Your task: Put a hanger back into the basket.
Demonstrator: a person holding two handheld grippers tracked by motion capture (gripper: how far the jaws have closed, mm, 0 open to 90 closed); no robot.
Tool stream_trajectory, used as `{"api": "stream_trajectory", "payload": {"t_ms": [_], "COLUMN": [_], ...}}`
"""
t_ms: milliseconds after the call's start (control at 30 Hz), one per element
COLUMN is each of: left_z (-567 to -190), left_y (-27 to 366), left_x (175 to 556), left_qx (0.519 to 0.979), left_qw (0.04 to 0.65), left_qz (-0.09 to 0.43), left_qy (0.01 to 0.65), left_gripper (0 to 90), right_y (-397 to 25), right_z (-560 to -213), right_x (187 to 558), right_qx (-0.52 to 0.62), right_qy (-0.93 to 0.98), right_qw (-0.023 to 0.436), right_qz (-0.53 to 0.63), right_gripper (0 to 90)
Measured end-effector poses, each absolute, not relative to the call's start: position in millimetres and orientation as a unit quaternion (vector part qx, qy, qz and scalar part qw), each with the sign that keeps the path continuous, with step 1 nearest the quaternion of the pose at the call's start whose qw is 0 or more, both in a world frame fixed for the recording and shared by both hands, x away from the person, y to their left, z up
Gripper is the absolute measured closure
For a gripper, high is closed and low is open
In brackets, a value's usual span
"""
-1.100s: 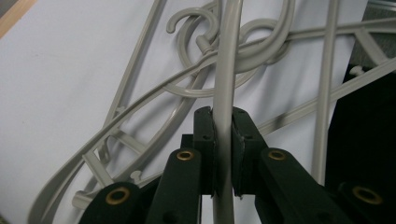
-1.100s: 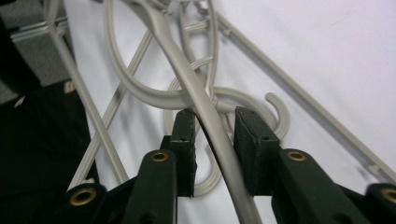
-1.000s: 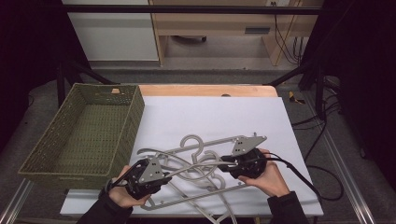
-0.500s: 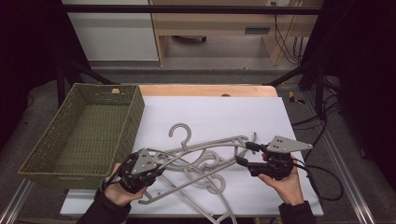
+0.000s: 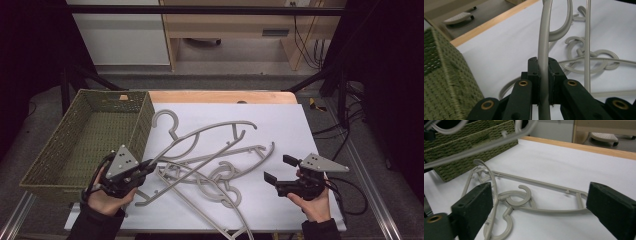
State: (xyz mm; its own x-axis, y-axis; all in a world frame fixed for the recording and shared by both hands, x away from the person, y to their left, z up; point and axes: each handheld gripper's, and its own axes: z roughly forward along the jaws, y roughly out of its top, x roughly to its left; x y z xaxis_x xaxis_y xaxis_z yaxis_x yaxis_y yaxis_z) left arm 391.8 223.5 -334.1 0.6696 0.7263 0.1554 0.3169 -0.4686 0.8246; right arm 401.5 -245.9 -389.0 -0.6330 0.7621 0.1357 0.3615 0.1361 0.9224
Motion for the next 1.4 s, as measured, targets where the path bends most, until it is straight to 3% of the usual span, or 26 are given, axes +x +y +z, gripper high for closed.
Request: {"api": "stream_trajectory", "payload": {"t_ms": [833, 1400], "left_z": [-277, -280], "left_y": [291, 353], "left_x": [435, 479], "left_qx": [0.775, 0.768], "left_qw": [0.417, 0.375], "left_qz": [0.309, 0.32], "left_qy": [0.36, 0.409], "left_gripper": [82.6, 82.5], "right_y": [-250, -249], "right_z": [-390, -391], "right_x": [402, 404], "right_qx": [0.405, 0.407], "right_qy": [0.72, 0.722], "right_qw": [0.206, 0.206], "right_qz": [0.525, 0.521], "right_gripper": [2.4, 2.3]}}
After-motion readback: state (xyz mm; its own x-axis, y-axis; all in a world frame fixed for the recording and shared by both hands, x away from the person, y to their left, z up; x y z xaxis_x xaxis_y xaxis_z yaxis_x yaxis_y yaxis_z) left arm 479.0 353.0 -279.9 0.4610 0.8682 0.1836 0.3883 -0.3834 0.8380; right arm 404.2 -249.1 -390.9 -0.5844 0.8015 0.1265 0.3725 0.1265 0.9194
